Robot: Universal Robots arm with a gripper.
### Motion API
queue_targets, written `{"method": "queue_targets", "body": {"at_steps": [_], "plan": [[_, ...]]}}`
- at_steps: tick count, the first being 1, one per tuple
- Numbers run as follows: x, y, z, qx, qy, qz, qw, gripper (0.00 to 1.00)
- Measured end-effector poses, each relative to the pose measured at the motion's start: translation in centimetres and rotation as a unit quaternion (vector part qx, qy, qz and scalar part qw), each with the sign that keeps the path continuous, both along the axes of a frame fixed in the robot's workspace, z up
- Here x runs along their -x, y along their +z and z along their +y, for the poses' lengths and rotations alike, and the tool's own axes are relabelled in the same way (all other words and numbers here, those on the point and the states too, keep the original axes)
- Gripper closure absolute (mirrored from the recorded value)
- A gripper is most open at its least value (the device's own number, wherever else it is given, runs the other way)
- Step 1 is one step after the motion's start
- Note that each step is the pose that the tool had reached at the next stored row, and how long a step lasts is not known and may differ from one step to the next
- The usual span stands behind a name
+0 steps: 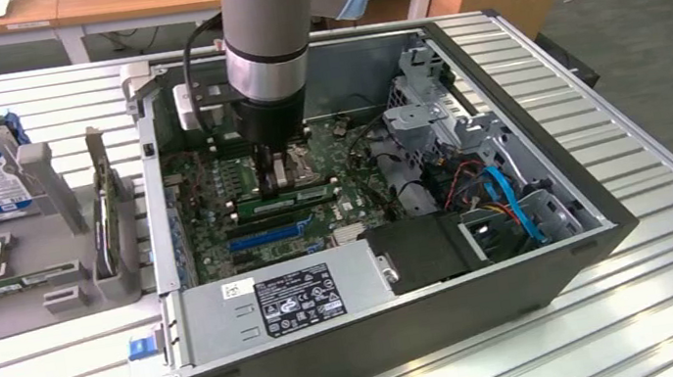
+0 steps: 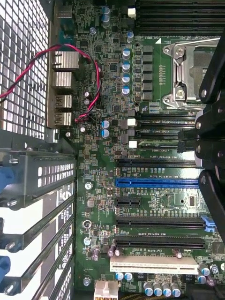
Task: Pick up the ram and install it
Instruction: 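Press down the ram until it locks into place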
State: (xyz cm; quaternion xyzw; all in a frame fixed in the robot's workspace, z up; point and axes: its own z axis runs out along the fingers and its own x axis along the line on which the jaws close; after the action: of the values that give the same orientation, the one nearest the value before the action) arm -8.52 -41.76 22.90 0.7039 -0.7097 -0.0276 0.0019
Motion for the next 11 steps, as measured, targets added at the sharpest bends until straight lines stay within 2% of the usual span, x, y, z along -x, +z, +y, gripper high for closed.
{"method": "queue_targets", "body": {"at_steps": [11], "plan": [[0.00, -0.19, 0.00, -0.0001, 0.000, -0.0001, 1.0000, 0.90]]}}
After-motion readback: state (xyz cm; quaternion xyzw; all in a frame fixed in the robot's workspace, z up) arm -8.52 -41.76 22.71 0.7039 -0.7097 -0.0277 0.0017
